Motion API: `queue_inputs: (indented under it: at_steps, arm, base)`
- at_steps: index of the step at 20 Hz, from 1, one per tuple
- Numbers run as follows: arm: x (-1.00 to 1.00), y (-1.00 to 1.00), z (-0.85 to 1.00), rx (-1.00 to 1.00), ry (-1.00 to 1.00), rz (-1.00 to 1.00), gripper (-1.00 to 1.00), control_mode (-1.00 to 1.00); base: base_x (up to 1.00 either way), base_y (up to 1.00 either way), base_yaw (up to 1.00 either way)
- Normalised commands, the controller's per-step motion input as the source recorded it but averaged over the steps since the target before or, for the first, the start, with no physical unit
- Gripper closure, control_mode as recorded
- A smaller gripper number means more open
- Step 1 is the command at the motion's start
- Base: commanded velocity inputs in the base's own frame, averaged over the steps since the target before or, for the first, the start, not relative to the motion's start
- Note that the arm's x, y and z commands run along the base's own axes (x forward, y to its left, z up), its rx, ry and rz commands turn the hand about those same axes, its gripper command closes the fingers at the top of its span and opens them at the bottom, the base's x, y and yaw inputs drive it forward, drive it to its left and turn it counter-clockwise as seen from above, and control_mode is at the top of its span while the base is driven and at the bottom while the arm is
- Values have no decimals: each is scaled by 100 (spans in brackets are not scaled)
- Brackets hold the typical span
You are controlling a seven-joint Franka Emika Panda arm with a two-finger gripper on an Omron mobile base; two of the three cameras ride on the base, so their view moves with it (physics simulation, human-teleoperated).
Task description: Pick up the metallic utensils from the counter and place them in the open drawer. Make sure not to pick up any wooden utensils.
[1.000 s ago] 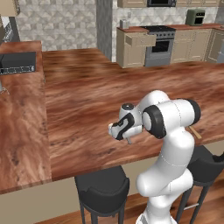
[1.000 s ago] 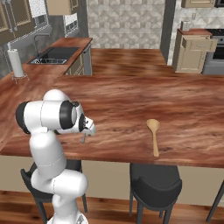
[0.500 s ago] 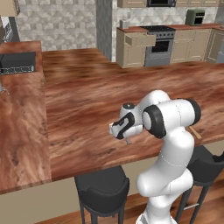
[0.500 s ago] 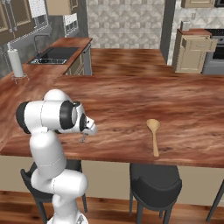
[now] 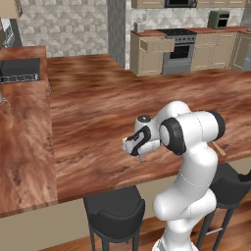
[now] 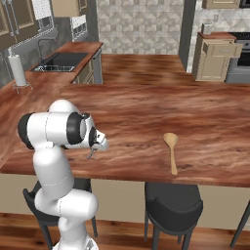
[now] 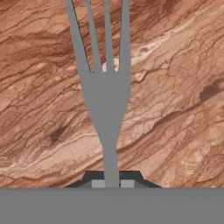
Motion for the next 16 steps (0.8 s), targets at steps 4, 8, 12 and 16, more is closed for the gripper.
queue_inputs:
  at_steps: [4,8,12,16]
  arm:
    - [-8,0,45,0,0,0,100,-100]
    - [-41,-3,98,0,0,0,100,-100]
    - [-56,-14,100,0,0,0,100,-100]
    - [-63,-11,100,-3,4,0,100,-100]
  base:
    - [0,0,0]
    - [0,0,0]
    - [0,0,0]
    - [0,0,0]
